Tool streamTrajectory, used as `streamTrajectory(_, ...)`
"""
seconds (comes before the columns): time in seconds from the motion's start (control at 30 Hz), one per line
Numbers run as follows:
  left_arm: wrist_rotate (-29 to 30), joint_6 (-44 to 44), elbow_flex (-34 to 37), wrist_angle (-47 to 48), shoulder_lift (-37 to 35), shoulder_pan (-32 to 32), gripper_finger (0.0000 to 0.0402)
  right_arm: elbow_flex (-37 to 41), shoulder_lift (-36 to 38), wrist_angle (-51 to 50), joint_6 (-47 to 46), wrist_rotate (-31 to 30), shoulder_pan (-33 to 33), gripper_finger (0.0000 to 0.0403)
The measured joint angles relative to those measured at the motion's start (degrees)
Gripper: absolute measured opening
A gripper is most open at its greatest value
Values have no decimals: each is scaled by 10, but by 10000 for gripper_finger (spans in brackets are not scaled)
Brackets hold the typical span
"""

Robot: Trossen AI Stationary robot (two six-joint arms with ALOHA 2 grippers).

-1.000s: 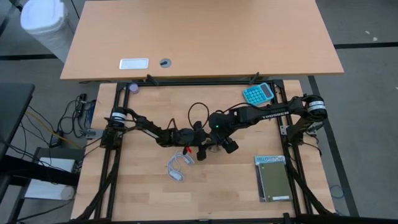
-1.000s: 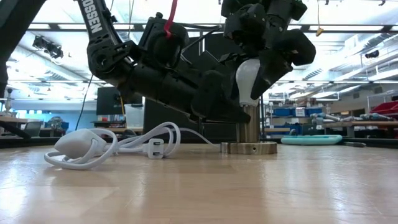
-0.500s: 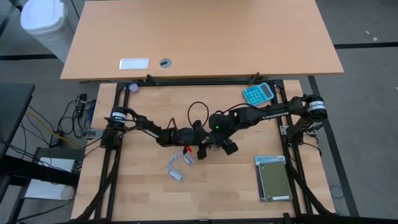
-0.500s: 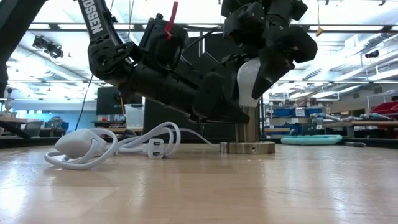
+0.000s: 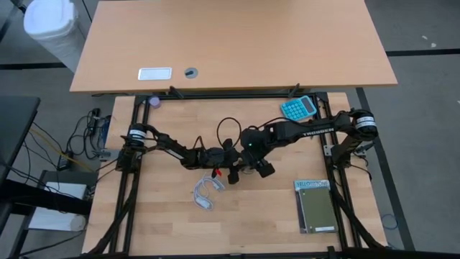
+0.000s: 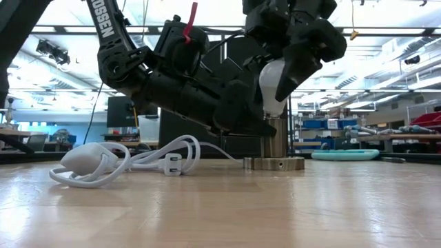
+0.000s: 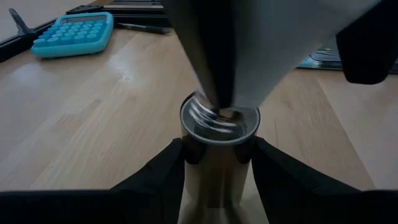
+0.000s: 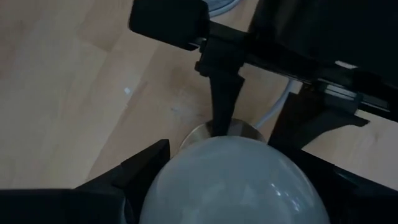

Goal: Screw lightbulb
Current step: Insert the lightbulb into the socket

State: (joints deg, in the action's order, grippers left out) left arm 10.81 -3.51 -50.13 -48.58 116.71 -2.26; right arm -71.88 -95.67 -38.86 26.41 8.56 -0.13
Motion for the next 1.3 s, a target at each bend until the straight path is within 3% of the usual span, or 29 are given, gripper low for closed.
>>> streamTrajectory(0.5, -3, 3, 1, -6, 0, 0, 174, -10, -26, -12, -8, 23, -16, 265)
streamTrajectory(0.77, 0, 2, 1, -7, 0, 1, 174, -13, -27, -16, -30, 3, -24, 268)
streamTrajectory(1.3, 9, 0, 0, -7, 0, 0, 174, -39, -26, -22, -226, -69, -25, 268)
